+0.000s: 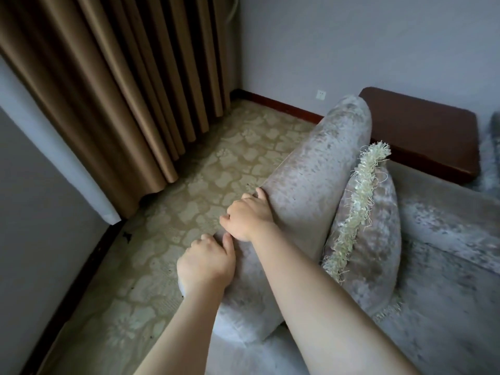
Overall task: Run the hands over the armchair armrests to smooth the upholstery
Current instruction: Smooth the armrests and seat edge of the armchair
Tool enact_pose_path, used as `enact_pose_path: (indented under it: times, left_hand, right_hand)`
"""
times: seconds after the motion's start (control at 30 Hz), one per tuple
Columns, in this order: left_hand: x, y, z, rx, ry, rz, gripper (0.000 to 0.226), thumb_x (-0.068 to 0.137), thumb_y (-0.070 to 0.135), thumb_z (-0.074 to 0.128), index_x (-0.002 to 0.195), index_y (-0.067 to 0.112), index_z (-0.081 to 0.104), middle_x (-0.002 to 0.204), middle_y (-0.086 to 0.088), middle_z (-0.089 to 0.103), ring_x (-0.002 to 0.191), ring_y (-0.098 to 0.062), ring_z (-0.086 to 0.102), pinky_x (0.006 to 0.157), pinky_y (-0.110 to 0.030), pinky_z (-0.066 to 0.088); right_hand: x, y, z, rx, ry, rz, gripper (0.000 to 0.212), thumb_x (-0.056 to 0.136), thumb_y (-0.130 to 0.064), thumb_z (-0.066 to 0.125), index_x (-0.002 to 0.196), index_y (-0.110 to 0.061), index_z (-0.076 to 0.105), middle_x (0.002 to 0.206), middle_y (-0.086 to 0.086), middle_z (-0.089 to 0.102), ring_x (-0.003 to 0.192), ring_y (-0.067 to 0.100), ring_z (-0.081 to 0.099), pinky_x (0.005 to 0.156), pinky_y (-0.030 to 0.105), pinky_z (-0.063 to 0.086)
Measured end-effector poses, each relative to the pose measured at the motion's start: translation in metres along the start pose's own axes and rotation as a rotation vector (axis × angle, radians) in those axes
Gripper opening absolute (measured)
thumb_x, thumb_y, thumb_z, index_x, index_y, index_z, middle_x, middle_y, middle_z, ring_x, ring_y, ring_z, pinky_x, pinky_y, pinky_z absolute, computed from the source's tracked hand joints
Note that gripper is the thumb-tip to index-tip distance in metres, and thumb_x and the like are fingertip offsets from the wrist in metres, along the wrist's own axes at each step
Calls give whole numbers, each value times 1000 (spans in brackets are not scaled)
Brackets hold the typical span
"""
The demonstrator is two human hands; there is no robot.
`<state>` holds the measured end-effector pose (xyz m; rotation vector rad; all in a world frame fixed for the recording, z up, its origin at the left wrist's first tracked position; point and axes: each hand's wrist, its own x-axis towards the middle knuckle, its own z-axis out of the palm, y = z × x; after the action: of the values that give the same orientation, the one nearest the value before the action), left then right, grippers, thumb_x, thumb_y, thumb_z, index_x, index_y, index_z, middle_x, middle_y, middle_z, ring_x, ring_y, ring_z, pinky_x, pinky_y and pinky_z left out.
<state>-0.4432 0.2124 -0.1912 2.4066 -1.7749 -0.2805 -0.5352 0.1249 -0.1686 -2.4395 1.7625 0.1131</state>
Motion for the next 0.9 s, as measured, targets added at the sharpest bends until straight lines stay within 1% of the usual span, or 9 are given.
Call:
enact_pose_path:
  times: [0.1,0.2,0.27,0.43,0.6,0.7,0.8,0.87,0.9]
  left_hand:
    - [-15,-5,-1,-23,19,2,58,91,56,17,97,11,54,97,-11,63,86,-31,60,72,-37,47]
    - [-23,-9,-2,-25,22,-26,55,91,55,17,93,13,52,96,-10,62,85,-30,60,72,-36,45]
    - [-20,-6,-3,-20,16,-56,52,92,53,20,93,13,52,98,-10,62,88,-30,60,72,-36,44]
    - [-9,0,-3,23,-39,-119,45,92,51,22,92,15,50,97,-5,63,89,-25,61,71,-34,45]
    - [-10,2,-7,77,-119,-107,44,92,51,20,100,19,49,105,0,60,98,-21,60,75,-33,44]
    - [-7,1,-7,53,-198,-41,45,93,51,18,105,18,47,112,-1,58,102,-21,58,79,-34,44]
    - [3,-5,-14,18,-329,97,49,96,49,19,117,12,44,123,-7,54,110,-26,56,86,-37,43]
    - [15,-15,-26,77,-433,228,54,96,51,20,124,11,42,129,-10,51,117,-29,51,93,-40,39]
    - [23,-21,-34,132,-453,303,57,95,54,20,128,11,40,132,-10,49,121,-29,48,96,-41,36]
  right_hand:
    - [-14,-4,4,4,17,-26,54,90,-45,26,112,-17,66,121,3,61,124,23,39,112,46,9]
    - [-21,-6,3,50,34,-37,53,90,-43,28,110,-15,67,120,4,61,122,24,40,112,46,10]
    - [-19,-7,4,75,67,-42,52,88,-43,30,105,-14,69,115,5,63,119,24,42,111,47,12]
    - [-9,-7,13,206,249,-23,44,84,-39,37,84,-13,72,91,3,68,102,24,48,109,43,18]
    - [-9,-5,15,198,293,-9,40,81,-39,40,76,-16,72,82,0,67,93,22,49,105,40,21]
    - [-12,-5,16,174,281,-3,40,80,-40,40,75,-17,72,82,-3,67,93,21,51,105,38,21]
    - [-14,-6,11,127,242,7,39,80,-42,39,80,-20,72,88,-5,68,99,18,53,109,36,18]
    - [-15,-6,8,114,193,28,39,82,-43,39,87,-23,72,98,-8,67,110,15,51,112,32,9]
    - [-15,-8,7,138,184,83,39,83,-44,38,95,-25,71,110,-8,65,120,13,45,113,30,1]
